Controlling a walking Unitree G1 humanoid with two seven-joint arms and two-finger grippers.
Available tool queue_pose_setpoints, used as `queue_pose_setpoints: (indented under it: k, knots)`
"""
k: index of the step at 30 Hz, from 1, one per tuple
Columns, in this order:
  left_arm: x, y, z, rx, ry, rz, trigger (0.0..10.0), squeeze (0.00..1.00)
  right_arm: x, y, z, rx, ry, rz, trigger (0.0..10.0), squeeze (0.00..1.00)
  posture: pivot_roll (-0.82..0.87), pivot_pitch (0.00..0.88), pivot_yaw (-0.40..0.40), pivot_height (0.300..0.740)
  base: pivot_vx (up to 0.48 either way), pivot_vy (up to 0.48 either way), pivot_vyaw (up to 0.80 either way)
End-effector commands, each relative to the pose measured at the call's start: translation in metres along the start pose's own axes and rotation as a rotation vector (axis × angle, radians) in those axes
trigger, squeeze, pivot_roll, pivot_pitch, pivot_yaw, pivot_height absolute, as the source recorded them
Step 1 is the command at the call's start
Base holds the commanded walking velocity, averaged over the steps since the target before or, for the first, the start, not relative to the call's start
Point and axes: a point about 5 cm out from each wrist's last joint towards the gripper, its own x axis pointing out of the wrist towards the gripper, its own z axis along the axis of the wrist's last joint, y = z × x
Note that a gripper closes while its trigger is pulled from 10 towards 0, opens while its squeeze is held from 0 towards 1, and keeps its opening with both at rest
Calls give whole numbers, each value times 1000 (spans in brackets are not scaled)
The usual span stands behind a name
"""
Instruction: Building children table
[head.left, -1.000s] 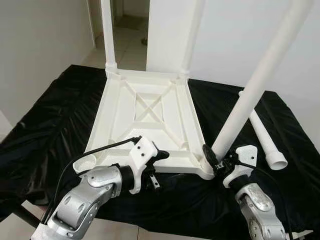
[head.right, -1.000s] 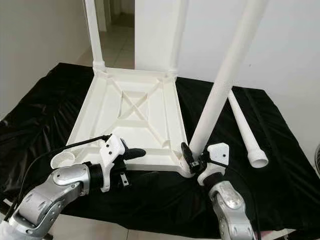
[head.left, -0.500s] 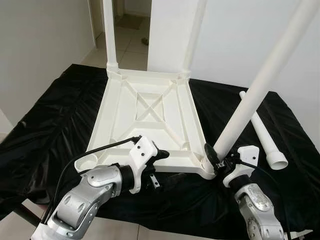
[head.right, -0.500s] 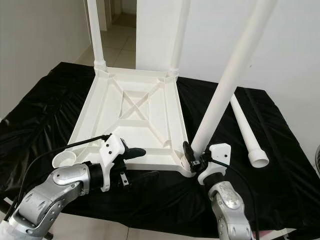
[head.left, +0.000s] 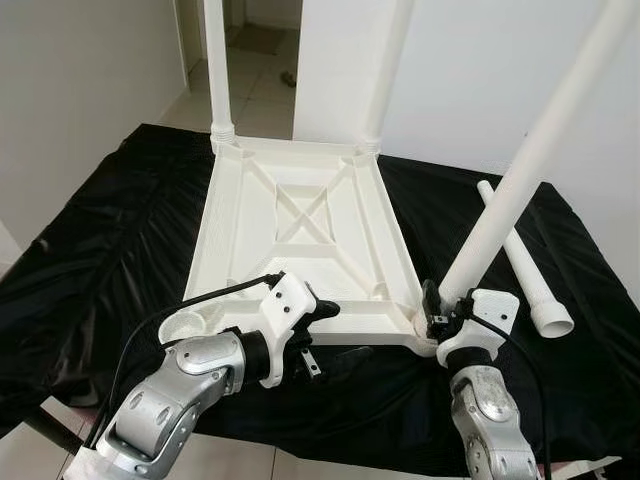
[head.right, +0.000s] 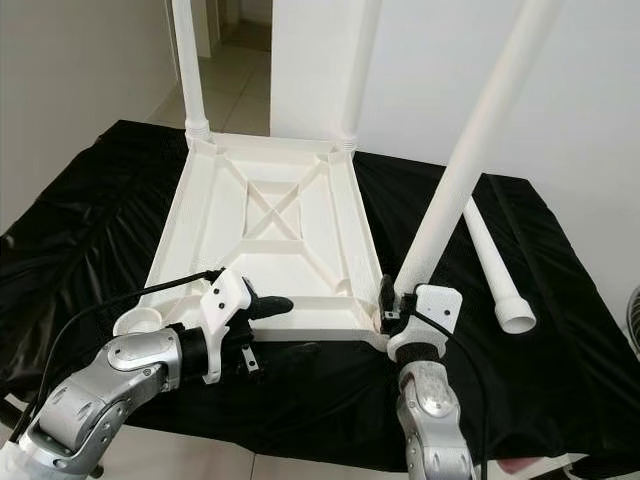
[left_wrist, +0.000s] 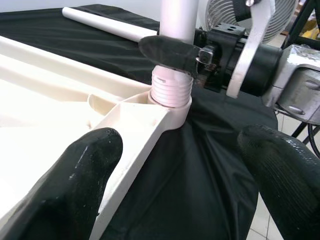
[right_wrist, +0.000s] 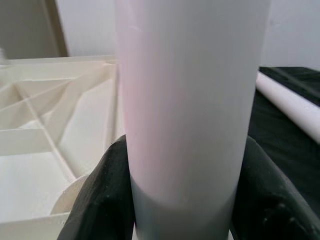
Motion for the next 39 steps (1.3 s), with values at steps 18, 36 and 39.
queue_pose_setpoints:
  k: [18,36,39]
  knots:
    - [2,-2,2,6,-9,2,10000,0,-23,-12,-32,-127,49,59,10000,0,8,64,-38,740,0,0,0]
    - [1,1,3,14,-5,-1,10000,0,-28,-30,-52,-32,107,23,10000,0,6,72,-15,740,0,0,0]
    - [1,2,4,16,-5,-1,10000,0,-28,-32,-55,-21,129,46,10000,0,5,74,-13,740,0,0,0]
